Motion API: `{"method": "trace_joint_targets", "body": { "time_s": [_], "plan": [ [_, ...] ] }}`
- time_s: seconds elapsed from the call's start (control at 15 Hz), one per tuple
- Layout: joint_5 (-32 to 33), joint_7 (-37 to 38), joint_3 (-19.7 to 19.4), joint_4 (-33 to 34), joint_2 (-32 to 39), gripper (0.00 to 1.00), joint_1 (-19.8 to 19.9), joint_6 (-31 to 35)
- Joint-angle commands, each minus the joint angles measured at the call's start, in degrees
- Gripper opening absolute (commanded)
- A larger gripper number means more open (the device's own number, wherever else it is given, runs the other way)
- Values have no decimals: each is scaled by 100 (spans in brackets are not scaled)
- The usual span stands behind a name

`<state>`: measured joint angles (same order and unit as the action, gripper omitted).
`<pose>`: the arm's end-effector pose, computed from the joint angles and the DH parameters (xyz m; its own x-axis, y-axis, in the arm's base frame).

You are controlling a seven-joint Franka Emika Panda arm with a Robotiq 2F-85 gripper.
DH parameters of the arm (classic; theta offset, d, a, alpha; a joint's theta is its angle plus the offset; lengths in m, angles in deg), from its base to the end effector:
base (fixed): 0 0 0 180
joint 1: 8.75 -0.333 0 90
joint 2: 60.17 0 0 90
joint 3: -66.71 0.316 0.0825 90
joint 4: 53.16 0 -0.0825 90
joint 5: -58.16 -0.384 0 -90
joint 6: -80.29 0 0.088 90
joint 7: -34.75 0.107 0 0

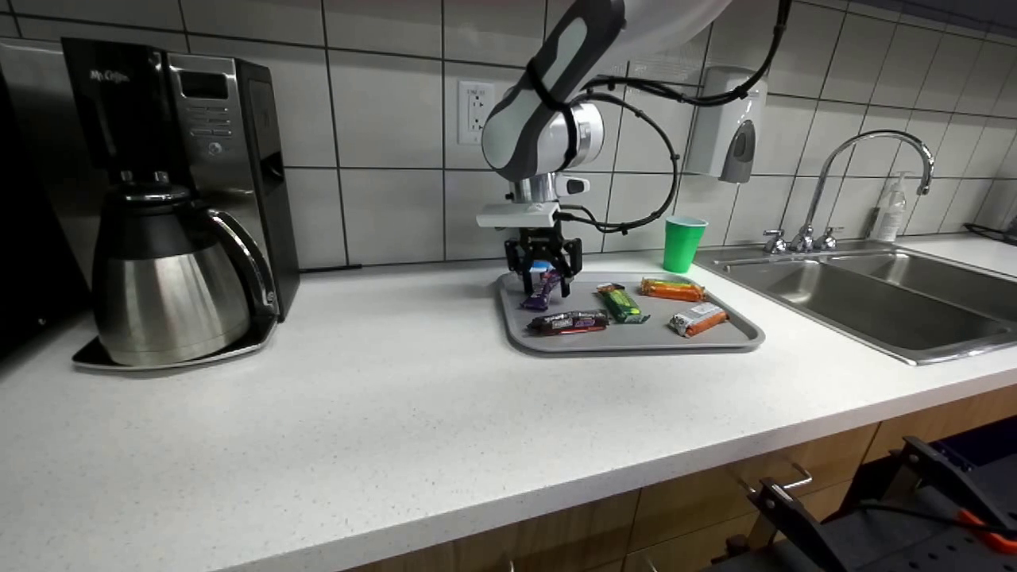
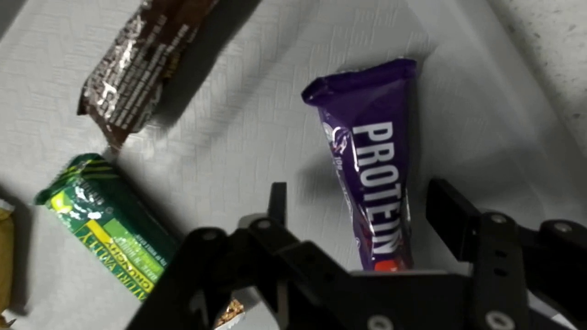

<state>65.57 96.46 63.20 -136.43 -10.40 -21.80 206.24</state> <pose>0.6959 0.1195 0.1565 0.6928 -0.7184 0.0624 -0.7158 -0.6746 0.1807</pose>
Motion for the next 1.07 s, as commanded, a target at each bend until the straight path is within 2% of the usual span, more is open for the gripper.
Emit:
{"method": "trace_joint_targets", "body": {
  "time_s": [0.0,0.4,0.6,1.0],
  "plan": [
    [-190,71,-47,262,112,49,-42,-145],
    [-235,62,-60,197,24,4,-63,-128],
    [-232,50,-58,52,-122,6,-61,-65],
    [-222,33,-30,-252,-518,6,-80,54]
  ]
}}
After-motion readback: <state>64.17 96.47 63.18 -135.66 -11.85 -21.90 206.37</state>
